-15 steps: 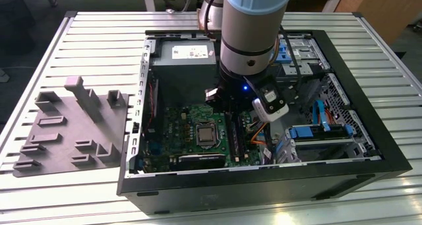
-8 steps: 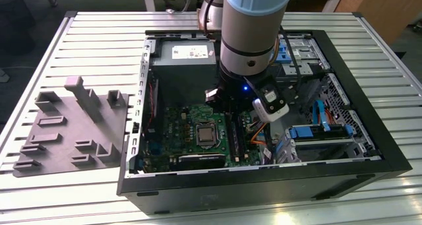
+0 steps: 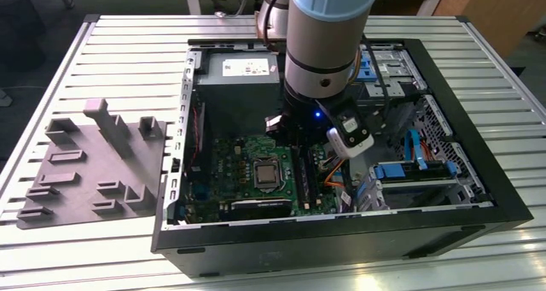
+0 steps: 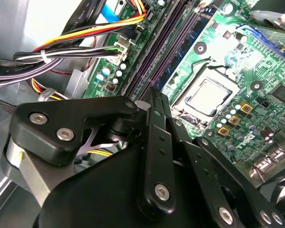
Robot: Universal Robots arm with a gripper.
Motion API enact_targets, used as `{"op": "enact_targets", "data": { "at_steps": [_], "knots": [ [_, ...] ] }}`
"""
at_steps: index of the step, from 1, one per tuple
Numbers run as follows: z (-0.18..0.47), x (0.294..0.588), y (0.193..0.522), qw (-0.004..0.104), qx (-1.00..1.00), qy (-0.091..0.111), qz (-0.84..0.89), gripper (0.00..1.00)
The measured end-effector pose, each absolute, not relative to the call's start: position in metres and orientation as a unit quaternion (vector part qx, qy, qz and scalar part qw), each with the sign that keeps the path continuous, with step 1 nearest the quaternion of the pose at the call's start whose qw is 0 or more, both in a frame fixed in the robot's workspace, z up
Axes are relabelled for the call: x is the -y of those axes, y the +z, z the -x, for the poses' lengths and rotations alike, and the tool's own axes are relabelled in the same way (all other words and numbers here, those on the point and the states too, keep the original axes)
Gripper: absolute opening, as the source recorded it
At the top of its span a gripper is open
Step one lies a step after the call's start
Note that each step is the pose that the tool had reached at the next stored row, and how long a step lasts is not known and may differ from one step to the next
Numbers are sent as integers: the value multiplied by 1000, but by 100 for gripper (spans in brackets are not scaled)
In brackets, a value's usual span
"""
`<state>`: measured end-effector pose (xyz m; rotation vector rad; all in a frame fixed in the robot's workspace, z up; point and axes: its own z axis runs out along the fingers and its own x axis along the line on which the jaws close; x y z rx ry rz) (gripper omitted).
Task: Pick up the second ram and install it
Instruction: 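Insert the second ram into the second slot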
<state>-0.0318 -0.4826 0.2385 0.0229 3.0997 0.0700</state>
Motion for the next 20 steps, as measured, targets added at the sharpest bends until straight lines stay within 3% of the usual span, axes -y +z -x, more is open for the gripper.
{"op": "enact_targets", "data": {
  "at_steps": [20],
  "knots": [
    [32, 483, 230, 20, -1000, 23, -7, 11]
  ]
}}
